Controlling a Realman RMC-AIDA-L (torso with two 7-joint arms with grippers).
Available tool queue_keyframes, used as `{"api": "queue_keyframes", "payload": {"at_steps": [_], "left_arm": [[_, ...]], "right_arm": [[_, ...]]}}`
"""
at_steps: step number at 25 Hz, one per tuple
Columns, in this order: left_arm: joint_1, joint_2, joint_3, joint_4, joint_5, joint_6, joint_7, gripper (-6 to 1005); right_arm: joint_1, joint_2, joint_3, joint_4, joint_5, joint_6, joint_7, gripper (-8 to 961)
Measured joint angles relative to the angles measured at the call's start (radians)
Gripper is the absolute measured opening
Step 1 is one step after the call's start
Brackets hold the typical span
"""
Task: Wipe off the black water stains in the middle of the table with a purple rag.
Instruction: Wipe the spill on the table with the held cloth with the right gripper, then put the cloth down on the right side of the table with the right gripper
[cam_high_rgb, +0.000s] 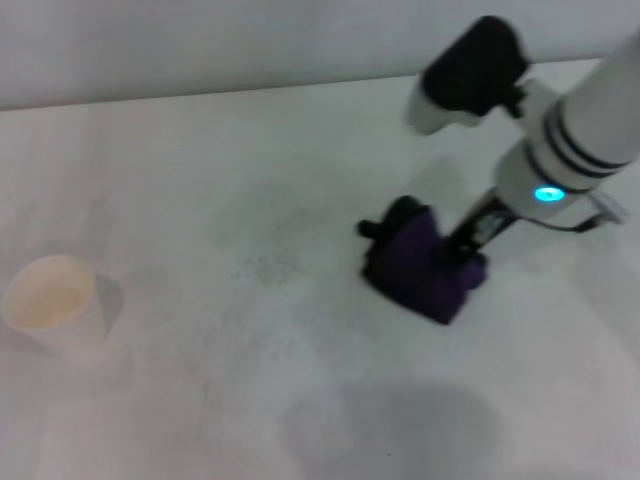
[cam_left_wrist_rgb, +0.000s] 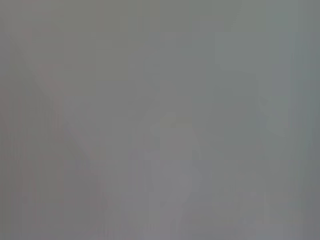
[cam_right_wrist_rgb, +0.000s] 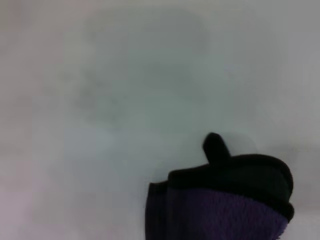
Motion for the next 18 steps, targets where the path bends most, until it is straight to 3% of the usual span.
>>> {"api": "queue_keyframes", "payload": {"at_steps": [3, 10, 18], "left_arm": [[-0.011, 0.001, 0.0, 0.005, 0.0, 0.0, 0.0, 892], [-0.03, 0.002, -0.001, 0.008, -0.001, 0.008, 0.0, 892], [-0.052, 0.005, -0.001, 0.012, -0.001, 0.042, 0.0, 892]], "right_arm": [[-0.039, -0.002, 0.099, -0.002, -0.091, 0.048, -0.004, 91], [-0.066, -0.005, 0.216, 0.006, -0.118, 0.064, -0.048, 90], [-0.068, -0.002, 0.237, 0.012, -0.086, 0.063, -0.102, 109]]}}
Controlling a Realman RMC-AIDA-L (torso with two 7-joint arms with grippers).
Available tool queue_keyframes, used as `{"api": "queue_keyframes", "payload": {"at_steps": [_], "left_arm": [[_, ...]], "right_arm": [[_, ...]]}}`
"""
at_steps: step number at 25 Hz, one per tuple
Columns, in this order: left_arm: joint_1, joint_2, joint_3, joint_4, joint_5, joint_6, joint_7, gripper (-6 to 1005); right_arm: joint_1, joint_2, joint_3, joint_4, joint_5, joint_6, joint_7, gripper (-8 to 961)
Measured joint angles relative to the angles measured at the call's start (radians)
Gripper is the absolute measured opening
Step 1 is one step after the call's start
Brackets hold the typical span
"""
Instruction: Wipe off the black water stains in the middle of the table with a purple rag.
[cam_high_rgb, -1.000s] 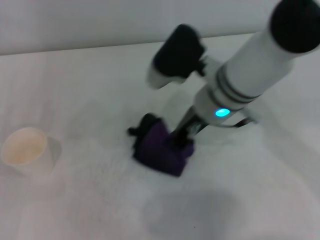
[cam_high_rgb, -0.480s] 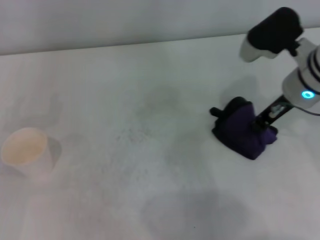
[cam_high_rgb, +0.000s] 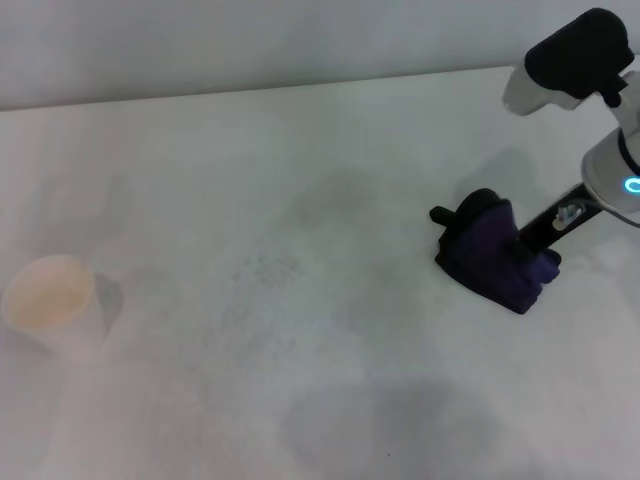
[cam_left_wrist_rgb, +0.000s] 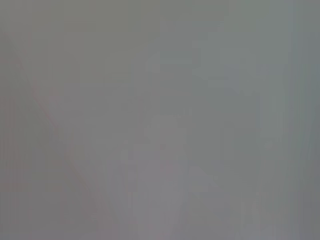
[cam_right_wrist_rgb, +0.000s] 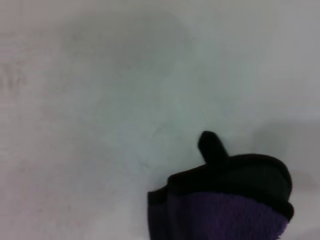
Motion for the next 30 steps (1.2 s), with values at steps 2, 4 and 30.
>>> {"api": "queue_keyframes", "payload": {"at_steps": [2, 4, 30], "left_arm": [[0.0, 0.0, 0.0, 0.0, -0.002, 0.0, 0.0, 892], [0.0, 0.0, 0.0, 0.0, -0.002, 0.0, 0.0, 892], [-0.005, -0.006, -0.001, -0.007, -0.003, 0.023, 0.0, 893]], "right_arm": [[-0.001, 0.002, -0.006, 0.0, 0.01, 0.0, -0.013, 116], [-0.002, 0.002, -0.006, 0.001, 0.019, -0.003, -0.018, 124], [-0.053, -0.011, 0.963, 0.208, 0.426, -0.071, -0.791, 556]]}}
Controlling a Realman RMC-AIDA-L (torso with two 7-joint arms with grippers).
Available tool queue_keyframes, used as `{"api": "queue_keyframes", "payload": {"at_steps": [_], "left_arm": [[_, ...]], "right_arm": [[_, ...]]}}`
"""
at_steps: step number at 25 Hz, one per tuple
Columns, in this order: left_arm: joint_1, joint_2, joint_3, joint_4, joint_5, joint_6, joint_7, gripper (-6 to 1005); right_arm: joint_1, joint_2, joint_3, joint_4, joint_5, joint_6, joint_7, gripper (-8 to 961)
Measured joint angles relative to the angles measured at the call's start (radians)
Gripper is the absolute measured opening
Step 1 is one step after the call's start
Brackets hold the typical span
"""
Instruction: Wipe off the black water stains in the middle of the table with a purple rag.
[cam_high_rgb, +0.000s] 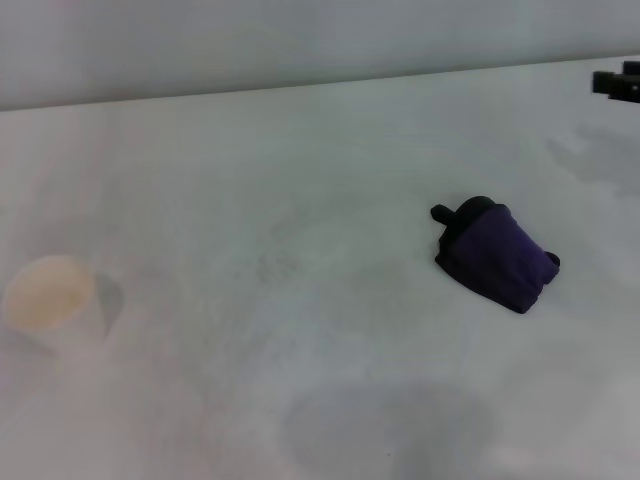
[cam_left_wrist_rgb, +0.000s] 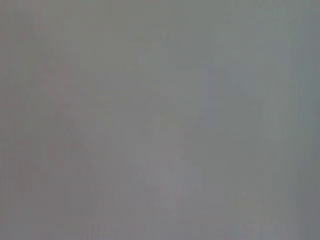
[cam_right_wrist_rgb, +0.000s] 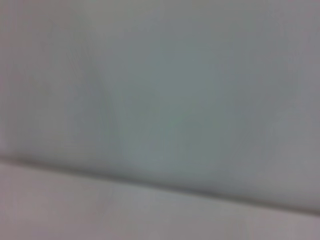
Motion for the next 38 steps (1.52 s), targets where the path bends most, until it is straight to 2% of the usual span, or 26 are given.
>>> {"api": "queue_keyframes", "payload": {"at_steps": [3, 10, 15, 22, 25, 30, 36, 38], "left_arm": [[0.001, 0.0, -0.001, -0.005, 0.0, 0.007, 0.0, 893], [0.019, -0.002, -0.001, -0.005, -0.001, 0.01, 0.0, 893], [0.026, -0.002, 0.0, -0.005, -0.002, 0.005, 0.0, 893], [0.028, -0.002, 0.003, -0.005, 0.001, 0.01, 0.0, 893], [0.028, -0.002, 0.004, -0.011, 0.002, 0.011, 0.0, 893], [0.023, -0.002, 0.004, -0.03, 0.001, 0.013, 0.0, 893], [0.025, -0.002, 0.004, -0.043, 0.002, 0.014, 0.0, 893], [0.027, -0.002, 0.004, -0.046, 0.002, 0.014, 0.0, 892]], "right_arm": [[-0.041, -0.009, 0.043, 0.084, 0.146, -0.037, -0.132, 559], [-0.141, -0.017, 0.052, 0.278, 0.491, -0.152, -0.433, 567], [-0.174, -0.007, 0.055, 0.431, 0.695, -0.198, -0.746, 572], [-0.178, -0.004, 0.057, 0.711, 0.991, -0.199, -1.231, 580], [-0.174, -0.002, 0.058, 0.78, 1.048, -0.201, -1.345, 584], [-0.17, 0.002, 0.087, 0.832, 1.08, -0.215, -1.414, 589], [-0.17, 0.002, 0.106, 0.84, 1.083, -0.23, -1.423, 798], [-0.17, 0.002, 0.106, 0.841, 1.084, -0.23, -1.423, 812]]}}
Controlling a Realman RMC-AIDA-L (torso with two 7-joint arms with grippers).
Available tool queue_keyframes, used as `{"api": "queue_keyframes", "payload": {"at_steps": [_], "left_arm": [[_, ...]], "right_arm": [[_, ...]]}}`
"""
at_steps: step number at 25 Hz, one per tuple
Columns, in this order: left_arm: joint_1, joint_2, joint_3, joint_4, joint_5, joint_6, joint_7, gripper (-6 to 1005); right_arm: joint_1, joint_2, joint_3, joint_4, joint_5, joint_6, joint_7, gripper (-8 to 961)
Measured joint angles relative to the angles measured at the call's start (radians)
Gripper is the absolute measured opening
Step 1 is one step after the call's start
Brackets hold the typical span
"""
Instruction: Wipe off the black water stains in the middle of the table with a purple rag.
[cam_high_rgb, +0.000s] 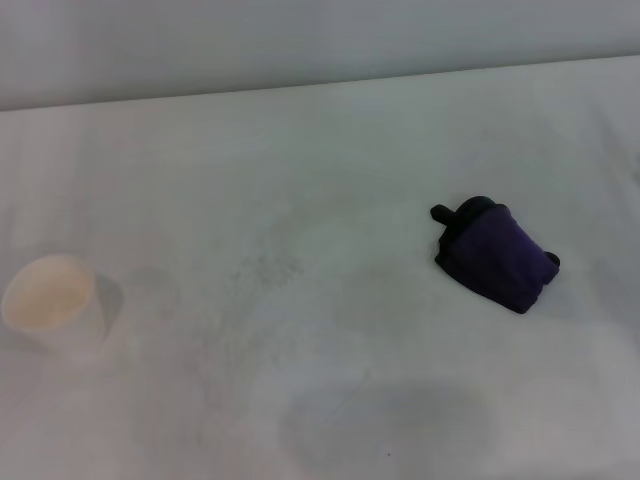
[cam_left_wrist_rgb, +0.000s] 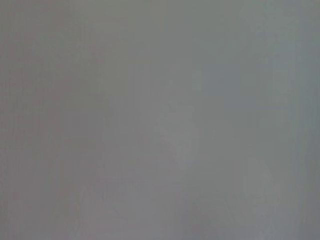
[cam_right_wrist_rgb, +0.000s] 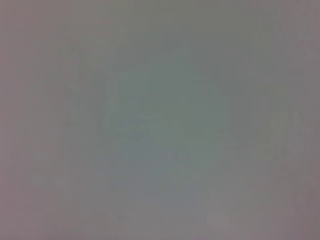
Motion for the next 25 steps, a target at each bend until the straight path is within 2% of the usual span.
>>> {"api": "queue_keyframes", "payload": {"at_steps": [9, 25], "left_arm": [[-0.001, -0.002, -0.003, -0.018, -0.002, 0.015, 0.0, 892], [-0.009, -0.002, -0.005, -0.013, -0.004, 0.021, 0.0, 891]], "right_arm": [[-0.001, 0.0, -0.002, 0.007, -0.001, -0.006, -0.001, 876], [0.019, 0.0, 0.001, 0.006, 0.013, -0.083, -0.003, 876]]}}
